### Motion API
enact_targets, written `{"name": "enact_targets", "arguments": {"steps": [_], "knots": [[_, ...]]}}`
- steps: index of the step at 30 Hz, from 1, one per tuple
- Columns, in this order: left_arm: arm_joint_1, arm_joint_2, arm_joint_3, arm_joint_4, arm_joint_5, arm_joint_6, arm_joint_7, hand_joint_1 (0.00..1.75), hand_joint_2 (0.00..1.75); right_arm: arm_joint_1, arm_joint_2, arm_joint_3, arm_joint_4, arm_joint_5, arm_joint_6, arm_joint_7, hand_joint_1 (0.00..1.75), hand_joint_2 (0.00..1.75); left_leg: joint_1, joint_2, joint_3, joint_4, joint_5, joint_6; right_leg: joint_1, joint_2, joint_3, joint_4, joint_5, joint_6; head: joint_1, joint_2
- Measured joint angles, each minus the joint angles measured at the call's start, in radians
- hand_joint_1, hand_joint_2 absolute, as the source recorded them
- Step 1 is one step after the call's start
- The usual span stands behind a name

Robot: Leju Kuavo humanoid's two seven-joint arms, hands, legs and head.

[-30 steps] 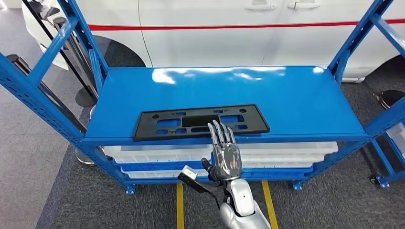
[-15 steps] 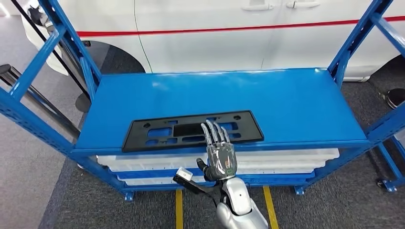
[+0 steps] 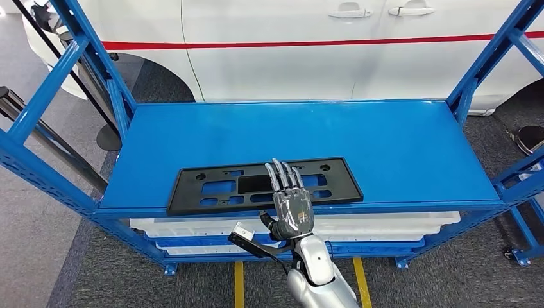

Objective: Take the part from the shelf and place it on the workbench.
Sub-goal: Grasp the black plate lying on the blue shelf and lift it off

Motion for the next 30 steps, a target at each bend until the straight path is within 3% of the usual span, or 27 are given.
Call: {"name": "enact_targets", "arguments": {"steps": [3,4,5,7,9,10,14,15,18,19,20,22,24,26,30], "knots": [[-0.002,0.000,-0.001,0.000,-0.001,-0.001,0.002,0.00,0.00,-0.001,-0.003,0.000,0.006,0.010,0.000,0.006,0.00,1.75,0.002,0.001,0.004,-0.003,-0.004,0.010,-0.006,0.000,-0.100,0.179,-0.075,0.012,0.000,0.000],[-0.002,0.001,-0.001,0.000,-0.001,-0.001,0.003,0.00,0.00,-0.001,-0.004,0.000,0.009,0.015,0.000,0.010,0.00,1.75,0.002,0.001,0.005,-0.002,-0.006,0.010,-0.009,0.000,-0.129,0.222,-0.080,0.015,0.000,0.000],[-0.002,0.001,-0.002,0.000,-0.001,-0.001,0.004,0.00,0.00,0.000,-0.006,0.000,0.012,0.019,0.000,0.013,0.00,1.75,0.002,0.000,0.008,-0.001,-0.009,0.009,-0.011,-0.001,-0.142,0.229,-0.064,0.016,0.000,0.000],[-0.001,0.001,-0.002,0.000,-0.001,-0.001,0.006,0.00,0.00,-0.002,-0.007,0.001,0.016,0.023,0.000,0.016,0.00,1.75,0.003,-0.002,0.017,0.004,-0.018,0.005,-0.015,-0.002,-0.111,0.136,0.015,0.016,0.001,0.000],[-0.001,-0.001,-0.003,0.000,-0.001,-0.002,0.006,0.00,0.00,-0.004,-0.007,0.002,0.019,0.023,0.000,0.017,0.00,1.75,0.001,-0.003,0.022,0.010,-0.028,-0.003,-0.013,-0.004,-0.062,0.020,0.067,0.009,0.001,0.000],[-0.002,-0.001,-0.004,0.000,-0.001,-0.002,0.006,0.00,0.00,-0.005,-0.008,0.003,0.020,0.023,0.000,0.018,0.00,1.75,-0.001,-0.003,0.022,0.012,-0.031,-0.009,-0.012,-0.003,-0.050,-0.011,0.076,0.004,0.001,0.000],[-0.003,0.000,-0.007,0.000,-0.001,-0.002,0.009,0.00,0.00,-0.008,-0.007,0.007,0.023,0.035,0.000,0.030,0.07,1.75,0.000,-0.002,0.018,0.019,-0.041,-0.031,-0.009,0.001,-0.043,-0.030,0.076,-0.017,0.000,0.000],[-0.003,0.001,-0.008,0.000,-0.001,-0.002,0.010,0.00,0.00,-0.011,-0.007,0.010,0.024,0.048,0.000,0.044,0.24,1.75,0.000,-0.001,0.009,0.042,-0.057,-0.035,-0.011,0.000,-0.040,-0.034,0.077,-0.023,0.000,0.000],[-0.004,0.002,-0.012,0.000,-0.001,-0.002,0.016,0.00,0.00,-0.035,-0.010,0.025,0.039,0.094,0.000,0.104,1.27,1.75,0.002,-0.001,-0.077,0.216,-0.136,-0.044,-0.010,-0.003,-0.035,-0.038,0.077,-0.034,0.000,0.000],[-0.003,0.003,-0.015,0.000,-0.001,-0.002,0.018,0.00,0.00,-0.044,-0.012,0.030,0.047,0.103,0.000,0.119,1.48,1.75,0.002,-0.001,-0.105,0.267,-0.148,-0.045,-0.007,-0.003,-0.034,-0.038,0.076,-0.035,0.000,0.000],[-0.003,0.005,-0.017,0.000,0.000,-0.003,0.020,0.00,0.00,-0.051,-0.015,0.033,0.056,0.107,0.000,0.128,1.57,1.75,0.002,-0.001,-0.118,0.285,-0.142,-0.043,-0.005,-0.003,-0.033,-0.038,0.075,-0.036,0.000,0.000],[-0.003,0.008,-0.021,0.000,0.000,-0.002,0.022,0.00,0.00,-0.064,-0.021,0.039,0.072,0.109,0.000,0.135,1.60,1.75,0.001,-0.001,-0.088,0.211,-0.083,-0.036,-0.002,-0.001,-0.030,-0.038,0.074,-0.037,0.000,0.000],[-0.005,0.010,-0.023,0.000,0.001,-0.002,0.023,0.00,0.00,-0.073,-0.023,0.045,0.083,0.103,0.000,0.136,1.61,1.75,-0.004,-0.001,-0.025,0.077,-0.028,-0.023,0.001,0.000,-0.026,-0.037,0.072,-0.034,0.000,0.000],[-0.007,0.012,-0.024,0.000,0.002,0.000,0.022,0.00,0.00,-0.080,-0.025,0.049,0.093,0.091,0.000,0.134,1.61,1.75,-0.011,-0.001,0.006,0.013,-0.015,-0.013,0.003,0.001,-0.025,-0.038,0.071,-0.026,0.000,0.000],[-0.006,0.011,-0.025,0.000,0.004,0.001,0.023,0.00,0.00,-0.085,-0.027,0.053,0.109,0.077,0.000,0.130,1.61,1.75,-0.006,0.000,0.011,-0.002,-0.007,0.002,0.003,0.001,-0.030,-0.024,0.057,-0.004,0.000,0.000]]}}
